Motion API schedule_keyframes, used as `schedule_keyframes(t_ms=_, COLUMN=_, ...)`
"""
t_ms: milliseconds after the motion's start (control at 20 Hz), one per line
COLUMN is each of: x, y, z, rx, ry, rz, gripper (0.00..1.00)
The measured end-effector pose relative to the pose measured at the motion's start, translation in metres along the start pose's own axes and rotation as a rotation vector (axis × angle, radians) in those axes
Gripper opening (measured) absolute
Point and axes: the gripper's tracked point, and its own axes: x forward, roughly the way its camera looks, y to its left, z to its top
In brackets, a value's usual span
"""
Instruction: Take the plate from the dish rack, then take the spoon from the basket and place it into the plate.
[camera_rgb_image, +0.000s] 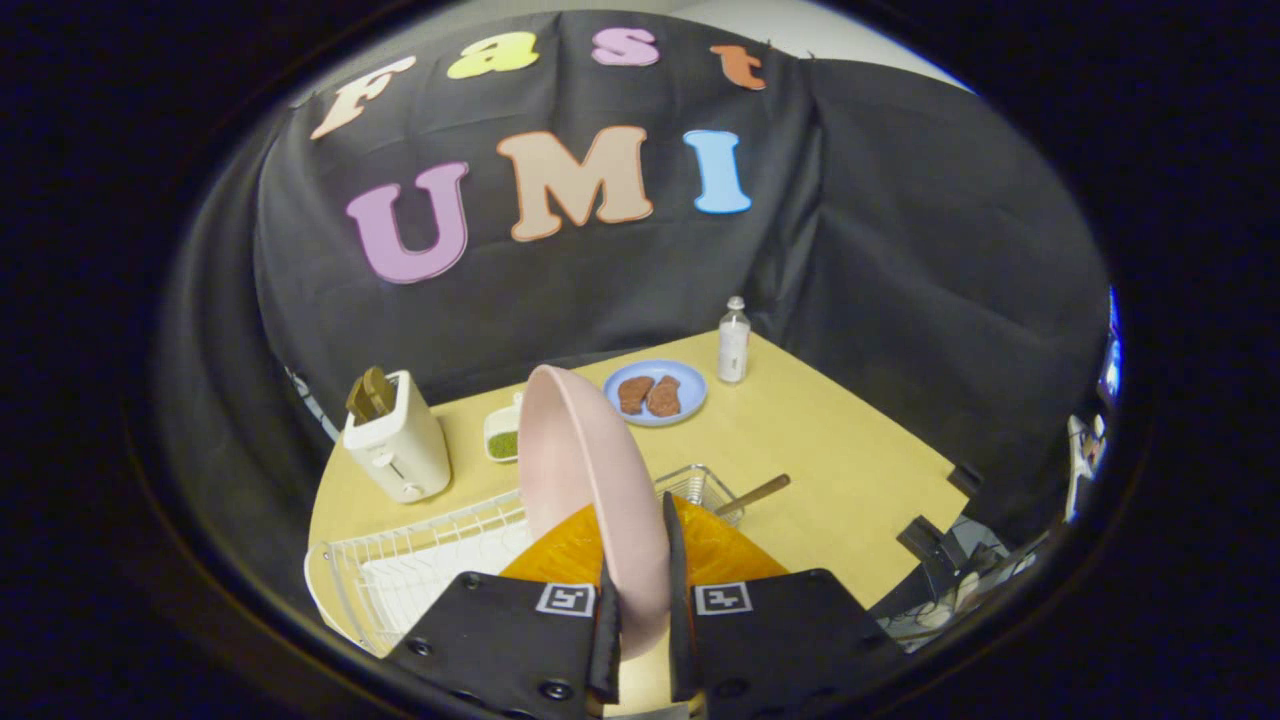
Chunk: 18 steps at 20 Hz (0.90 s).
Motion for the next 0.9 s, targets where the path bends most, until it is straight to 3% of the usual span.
schedule_keyframes(t_ms=200, x=-0.024, y=-0.064, z=-0.001, rx=0.11, ry=-0.056, rz=-0.083, gripper=0.22)
schedule_keyframes(t_ms=400, x=-0.043, y=-0.139, z=-0.028, rx=0.23, ry=-0.047, rz=-0.223, gripper=0.22)
schedule_keyframes(t_ms=550, x=-0.045, y=-0.175, z=-0.055, rx=0.313, ry=-0.034, rz=-0.282, gripper=0.22)
schedule_keyframes(t_ms=900, x=-0.005, y=-0.21, z=-0.143, rx=0.486, ry=0.119, rz=-0.307, gripper=0.22)
